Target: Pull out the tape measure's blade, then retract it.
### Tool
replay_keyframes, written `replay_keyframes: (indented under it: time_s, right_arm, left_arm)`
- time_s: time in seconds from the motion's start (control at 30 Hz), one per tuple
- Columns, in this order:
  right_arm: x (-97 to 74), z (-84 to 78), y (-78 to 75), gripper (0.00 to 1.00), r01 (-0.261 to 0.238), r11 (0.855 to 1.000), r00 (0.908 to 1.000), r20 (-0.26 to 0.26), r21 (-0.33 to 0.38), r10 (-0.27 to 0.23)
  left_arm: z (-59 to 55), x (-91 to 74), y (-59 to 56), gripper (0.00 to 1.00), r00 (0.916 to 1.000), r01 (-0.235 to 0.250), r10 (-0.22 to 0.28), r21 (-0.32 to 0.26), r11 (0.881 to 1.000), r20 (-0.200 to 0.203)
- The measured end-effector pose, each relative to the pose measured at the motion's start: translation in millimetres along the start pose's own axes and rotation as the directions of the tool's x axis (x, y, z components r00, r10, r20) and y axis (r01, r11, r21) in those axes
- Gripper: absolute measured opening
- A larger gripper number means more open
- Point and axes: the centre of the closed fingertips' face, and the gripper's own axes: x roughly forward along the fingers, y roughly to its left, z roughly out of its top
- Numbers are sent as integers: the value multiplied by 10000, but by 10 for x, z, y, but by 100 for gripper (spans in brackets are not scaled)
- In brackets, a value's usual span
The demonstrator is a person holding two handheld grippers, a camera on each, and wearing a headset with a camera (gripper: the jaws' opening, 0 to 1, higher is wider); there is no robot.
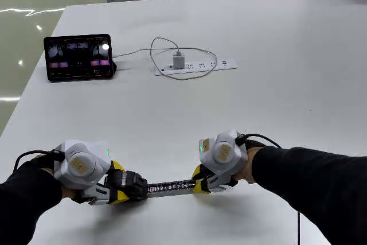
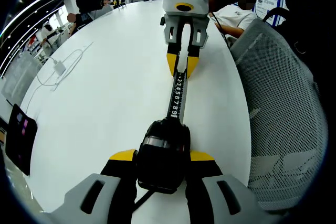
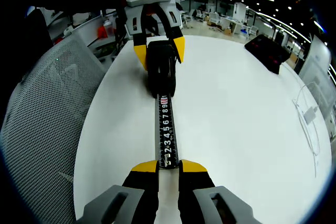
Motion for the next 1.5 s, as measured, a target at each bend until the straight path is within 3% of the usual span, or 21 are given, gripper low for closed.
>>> replay_keyframes:
  time_s: [1.5]
  right_arm:
    - [-235, -335, -42, 10, 34, 9997, 9995, -319, 258, -25]
  left_arm:
    - [3, 12, 8, 30, 9999, 82, -81, -63, 9999, 110]
